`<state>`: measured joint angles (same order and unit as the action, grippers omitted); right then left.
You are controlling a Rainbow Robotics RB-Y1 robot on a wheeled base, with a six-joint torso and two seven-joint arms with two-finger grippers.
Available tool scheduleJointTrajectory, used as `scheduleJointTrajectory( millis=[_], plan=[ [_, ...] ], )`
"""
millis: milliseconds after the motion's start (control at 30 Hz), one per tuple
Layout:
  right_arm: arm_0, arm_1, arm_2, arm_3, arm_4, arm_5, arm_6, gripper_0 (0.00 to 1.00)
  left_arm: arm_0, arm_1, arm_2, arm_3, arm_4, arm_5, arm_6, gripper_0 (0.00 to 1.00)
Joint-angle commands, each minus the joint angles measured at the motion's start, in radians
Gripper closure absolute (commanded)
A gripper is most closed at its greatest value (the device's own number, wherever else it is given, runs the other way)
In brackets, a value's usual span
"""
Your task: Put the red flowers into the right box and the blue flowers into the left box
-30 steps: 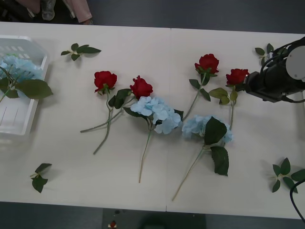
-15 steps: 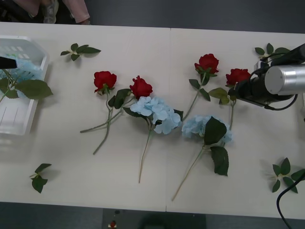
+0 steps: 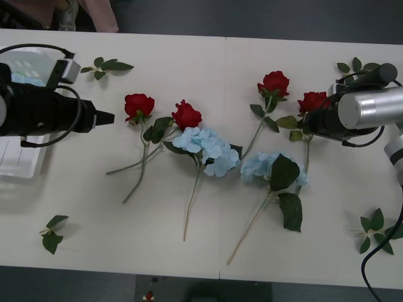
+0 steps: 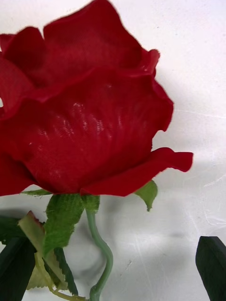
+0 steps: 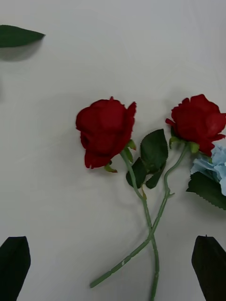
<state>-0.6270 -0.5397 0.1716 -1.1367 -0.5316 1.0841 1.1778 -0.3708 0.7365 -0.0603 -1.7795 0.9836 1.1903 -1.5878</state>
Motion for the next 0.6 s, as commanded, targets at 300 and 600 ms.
scheduleJointTrajectory(
  millis=[300, 600],
  plan=[
    [-0.028, 0.024, 0.006, -0.002, 0.038, -0.004, 0.051, 0.00, -0.126, -0.043, -0.076, 0.104, -0.005, -0.008, 0.043, 0.00],
    [-0.028, 0.032, 0.019, 0.014, 0.041, -0.016, 0.052, 0.40, -0.198, -0.174, -0.116, 0.253, -0.057, -0.021, 0.089, 0.00]
  ],
)
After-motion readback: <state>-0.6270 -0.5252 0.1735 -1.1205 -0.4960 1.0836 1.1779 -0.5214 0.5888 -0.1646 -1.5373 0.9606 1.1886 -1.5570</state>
